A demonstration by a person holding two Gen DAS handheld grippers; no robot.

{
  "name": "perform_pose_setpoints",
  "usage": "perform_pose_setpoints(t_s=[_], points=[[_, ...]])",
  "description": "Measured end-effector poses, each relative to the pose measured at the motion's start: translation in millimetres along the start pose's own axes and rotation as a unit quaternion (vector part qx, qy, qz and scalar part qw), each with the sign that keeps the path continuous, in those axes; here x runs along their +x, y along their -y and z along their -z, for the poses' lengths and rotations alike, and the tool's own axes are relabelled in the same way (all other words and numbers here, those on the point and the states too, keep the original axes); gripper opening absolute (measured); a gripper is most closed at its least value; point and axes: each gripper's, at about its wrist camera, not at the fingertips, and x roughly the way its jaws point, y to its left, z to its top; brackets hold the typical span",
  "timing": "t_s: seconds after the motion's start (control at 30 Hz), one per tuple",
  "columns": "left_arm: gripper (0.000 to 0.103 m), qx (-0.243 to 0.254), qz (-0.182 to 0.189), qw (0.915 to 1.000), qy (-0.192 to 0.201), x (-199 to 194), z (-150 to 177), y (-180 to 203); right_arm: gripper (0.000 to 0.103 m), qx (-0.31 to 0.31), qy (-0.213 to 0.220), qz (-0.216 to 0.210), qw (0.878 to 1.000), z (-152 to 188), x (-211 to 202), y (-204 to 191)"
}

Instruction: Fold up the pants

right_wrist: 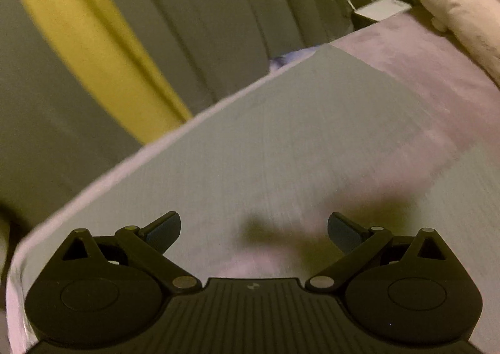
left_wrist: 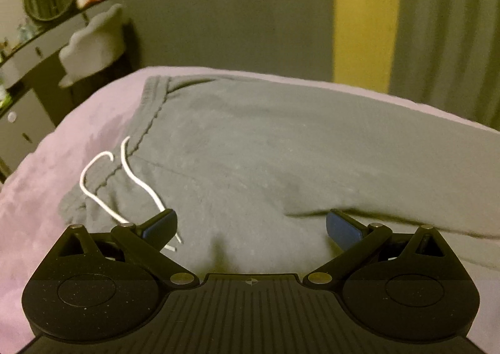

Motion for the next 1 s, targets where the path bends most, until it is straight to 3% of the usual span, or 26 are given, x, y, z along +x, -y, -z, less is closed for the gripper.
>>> perform_pose_setpoints(t_s=[0.03, 0.07, 0.23, 0.4, 0.63, 0.7, 0.73, 0.77, 0.83, 0.87, 0.93, 1.0], points=[[0.103, 0.003, -0.016, 0.9996, 0.022, 0.8, 2.3, -2.7, 0.100, 0.016, -0.007, 0.006, 1.000, -17.2, 18.9, -5.4], [0.103, 0.007, -0.022, 0.9996, 0.019, 8.7, 6.4, -1.5, 0.099, 0.029, -0.013, 0.012, 0.999, -30.5, 35.6, -10.6], [0.103, 0.021, -0.010, 0.9995, 0.023, 40.1, 15.0, 4.2, 0.098, 0.036, -0.029, 0.051, 0.998, -80.7, 122.2, -49.3], [0.103, 0.044, -0.009, 0.9988, 0.016, 66.7, 17.6, 10.9, 0.096, 0.029, -0.037, 0.106, 0.993, -108.0, 189.9, -83.9], [0.103, 0.058, -0.006, 0.9981, 0.021, 73.2, 18.8, 12.7, 0.084, 0.025, -0.062, 0.179, 0.981, -121.3, 242.6, -85.3], [0.103, 0.052, 0.001, 0.9985, 0.017, 73.7, 17.0, 9.0, 0.077, -0.007, -0.050, 0.178, 0.983, -113.6, 240.1, -90.1], [0.103, 0.047, 0.004, 0.9988, 0.013, 73.7, 15.8, 6.8, 0.065, -0.014, -0.044, 0.174, 0.984, -113.8, 239.8, -89.1], [0.103, 0.041, 0.007, 0.9991, 0.009, 73.2, 14.5, 4.4, 0.045, -0.016, -0.037, 0.167, 0.985, -112.2, 233.9, -85.1], [0.103, 0.031, 0.008, 0.9995, 0.005, 70.7, 11.8, 0.8, 0.021, -0.008, -0.028, 0.136, 0.990, -108.9, 216.5, -66.0], [0.103, 0.029, 0.007, 0.9996, 0.004, 69.2, 11.7, 0.0, 0.014, 0.011, -0.028, 0.111, 0.993, -107.7, 210.3, -53.8], [0.103, 0.028, 0.005, 0.9996, 0.005, 67.3, 12.6, -2.3, 0.010, 0.058, -0.026, 0.059, 0.996, -100.8, 190.2, -27.7], [0.103, 0.025, 0.003, 0.9996, 0.011, 62.8, 11.7, -4.7, 0.003, 0.067, -0.011, 0.025, 0.997, -87.1, 165.8, -15.7]])
